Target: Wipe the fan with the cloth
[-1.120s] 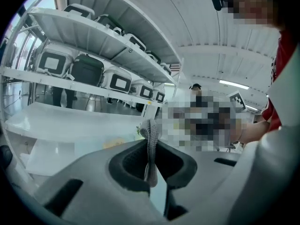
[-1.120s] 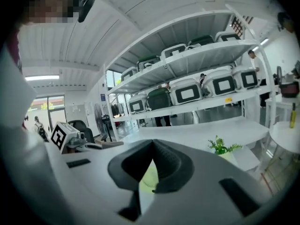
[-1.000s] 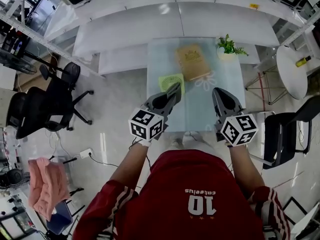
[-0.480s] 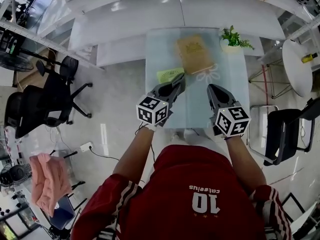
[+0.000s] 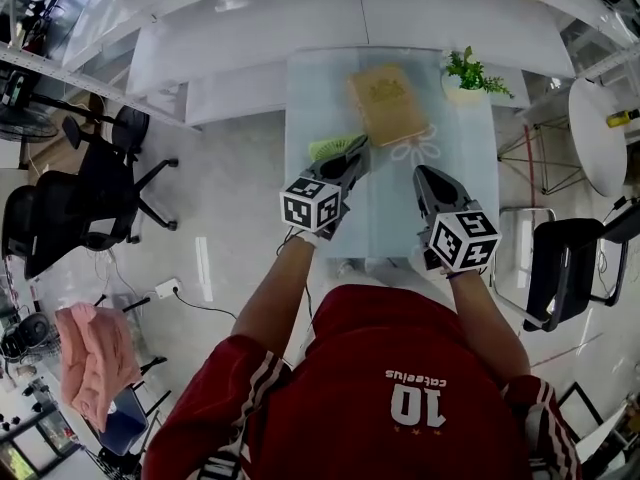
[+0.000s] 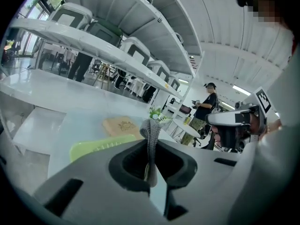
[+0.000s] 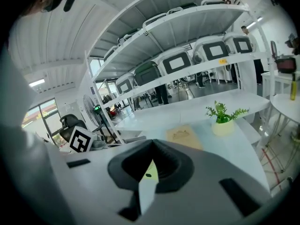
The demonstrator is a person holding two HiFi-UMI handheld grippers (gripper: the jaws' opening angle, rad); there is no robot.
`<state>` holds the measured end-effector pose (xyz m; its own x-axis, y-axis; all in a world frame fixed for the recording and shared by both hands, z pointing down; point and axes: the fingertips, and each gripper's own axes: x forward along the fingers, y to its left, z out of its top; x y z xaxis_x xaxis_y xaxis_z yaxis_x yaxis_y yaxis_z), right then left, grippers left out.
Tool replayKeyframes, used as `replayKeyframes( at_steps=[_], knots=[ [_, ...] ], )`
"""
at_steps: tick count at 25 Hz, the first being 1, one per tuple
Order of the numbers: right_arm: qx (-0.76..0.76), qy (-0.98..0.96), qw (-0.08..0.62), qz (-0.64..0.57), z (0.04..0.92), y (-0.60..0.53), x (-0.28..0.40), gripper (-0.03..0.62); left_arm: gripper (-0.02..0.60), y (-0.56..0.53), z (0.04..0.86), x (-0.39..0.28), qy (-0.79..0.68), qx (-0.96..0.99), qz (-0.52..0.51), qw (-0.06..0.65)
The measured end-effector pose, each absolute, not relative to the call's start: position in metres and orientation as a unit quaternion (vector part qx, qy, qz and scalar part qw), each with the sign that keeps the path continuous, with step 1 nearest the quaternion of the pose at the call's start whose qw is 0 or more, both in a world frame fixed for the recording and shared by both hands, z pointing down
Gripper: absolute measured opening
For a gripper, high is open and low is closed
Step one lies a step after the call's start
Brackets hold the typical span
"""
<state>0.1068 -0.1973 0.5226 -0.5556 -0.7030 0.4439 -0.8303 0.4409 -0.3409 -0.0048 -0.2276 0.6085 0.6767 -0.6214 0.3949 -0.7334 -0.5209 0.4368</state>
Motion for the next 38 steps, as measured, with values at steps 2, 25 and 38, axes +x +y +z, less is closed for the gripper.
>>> replayKeyframes(
  at_steps=[2,25,38],
  knots=[
    [0.455,-0.84,0.123,0.27,0.527,-0.198,0.107,0.005,0.026,-0.23,0.616,-0.004,-0.39,0.864,0.097,0.303],
    [0.44,-0.837,0.136,0.295,0.541,-0.205,0.102,0.005,0.026,-0.245,0.649,-0.024,-0.425,0.838,0.12,0.32],
    [0.444,-0.837,0.134,0.29,0.536,-0.202,0.102,0.005,0.026,-0.245,0.654,-0.051,-0.451,0.823,0.117,0.325]
  ],
)
